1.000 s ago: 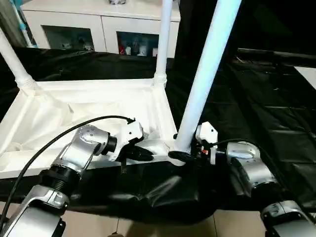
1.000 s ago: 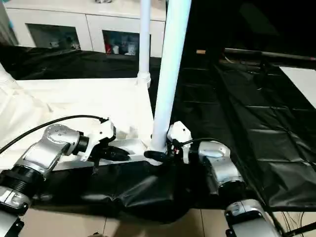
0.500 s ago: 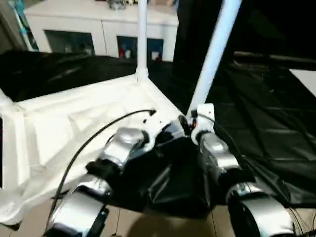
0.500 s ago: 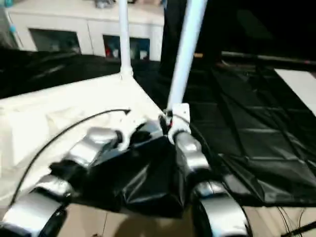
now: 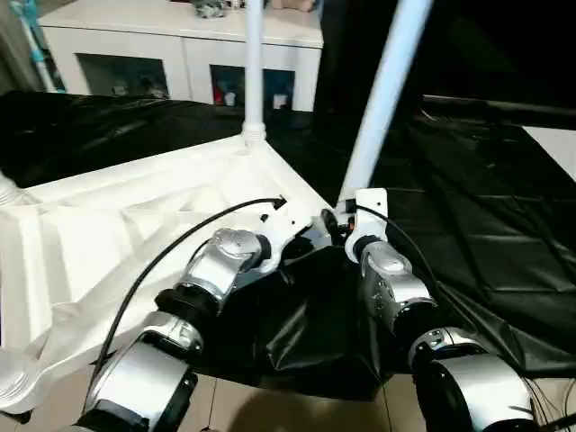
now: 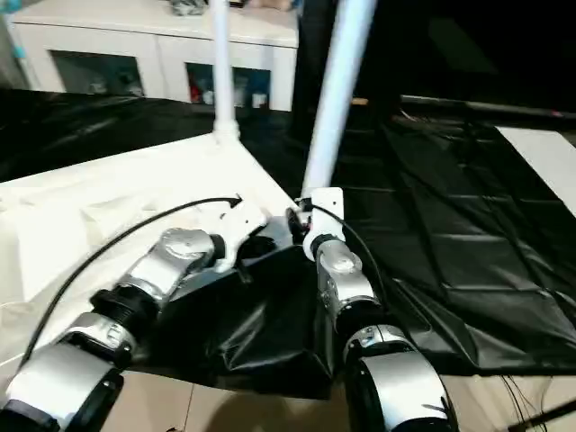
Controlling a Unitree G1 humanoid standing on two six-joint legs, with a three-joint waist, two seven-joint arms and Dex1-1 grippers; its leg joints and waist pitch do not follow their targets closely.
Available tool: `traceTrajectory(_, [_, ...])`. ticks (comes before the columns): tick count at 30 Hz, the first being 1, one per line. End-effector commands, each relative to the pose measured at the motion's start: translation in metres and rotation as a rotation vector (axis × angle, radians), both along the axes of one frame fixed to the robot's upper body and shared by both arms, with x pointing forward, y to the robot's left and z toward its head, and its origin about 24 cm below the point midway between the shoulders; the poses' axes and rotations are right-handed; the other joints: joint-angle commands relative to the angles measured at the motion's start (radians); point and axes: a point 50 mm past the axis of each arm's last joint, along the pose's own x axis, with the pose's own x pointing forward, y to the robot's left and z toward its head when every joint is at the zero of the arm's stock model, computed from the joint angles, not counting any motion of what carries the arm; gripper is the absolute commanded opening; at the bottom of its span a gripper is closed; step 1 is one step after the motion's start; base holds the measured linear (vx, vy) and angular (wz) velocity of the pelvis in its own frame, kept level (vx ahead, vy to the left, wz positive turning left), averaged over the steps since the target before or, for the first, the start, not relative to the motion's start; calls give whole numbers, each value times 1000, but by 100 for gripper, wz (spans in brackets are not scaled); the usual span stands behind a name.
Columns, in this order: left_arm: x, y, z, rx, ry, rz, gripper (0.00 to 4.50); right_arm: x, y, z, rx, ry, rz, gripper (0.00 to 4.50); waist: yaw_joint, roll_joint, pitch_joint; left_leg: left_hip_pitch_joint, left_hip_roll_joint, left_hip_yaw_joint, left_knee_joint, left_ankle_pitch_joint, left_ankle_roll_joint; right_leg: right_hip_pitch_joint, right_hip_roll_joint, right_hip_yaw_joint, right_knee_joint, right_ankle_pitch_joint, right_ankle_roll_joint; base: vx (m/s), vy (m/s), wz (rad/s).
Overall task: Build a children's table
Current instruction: Rotate leg to tighten
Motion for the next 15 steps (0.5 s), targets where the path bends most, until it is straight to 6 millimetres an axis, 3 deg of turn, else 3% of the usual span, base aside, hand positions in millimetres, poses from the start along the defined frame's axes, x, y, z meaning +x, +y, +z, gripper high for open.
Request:
traceTrajectory(1, [-7,4,-13,43,49,-44,0,-2,1,1,-41,-23,87,386,-2,3,-42,9,14,-1,-73,-381,-16,16,-42,27,-98,-346,-135,0,0,0])
traceTrajectory(4, [-10,16,-10,24,66,-111,0,-2,-17,12,-133,-107,257,386,3,4,-47,4,14,2,-68,-321,-1,25,-40,26,-89,-252,-153,0,0,0])
traceTrajectory(6, [-11,19,-10,31,64,-125,0,-3,-20,13,-154,-118,291,386,3,2,-52,0,14,6,-60,-244,23,32,-37,25,-74,-117,-188,0,0,0])
traceTrajectory(8, [-16,28,-11,30,94,-197,0,-9,-32,14,-242,-133,448,386,4,9,-53,-2,14,7,-55,-198,42,36,-37,23,-65,-39,-213,0,0,0])
traceTrajectory(9, [-19,32,-11,26,113,-228,0,-12,-36,15,-231,-131,508,386,4,6,-54,-3,12,10,-50,-178,55,38,-35,24,-62,10,-225,0,0,0])
traceTrajectory(12, [-25,39,-9,21,144,-307,0,-18,-43,21,-195,-135,623,386,6,7,-57,-1,14,10,-44,-141,95,43,-32,22,-51,101,-259,0,0,0])
traceTrajectory(15, [-33,43,-4,-12,166,-405,0,-24,-48,25,-195,-129,729,386,8,12,-57,0,19,13,-39,-131,109,39,-27,19,-44,146,-287,0,0,0])
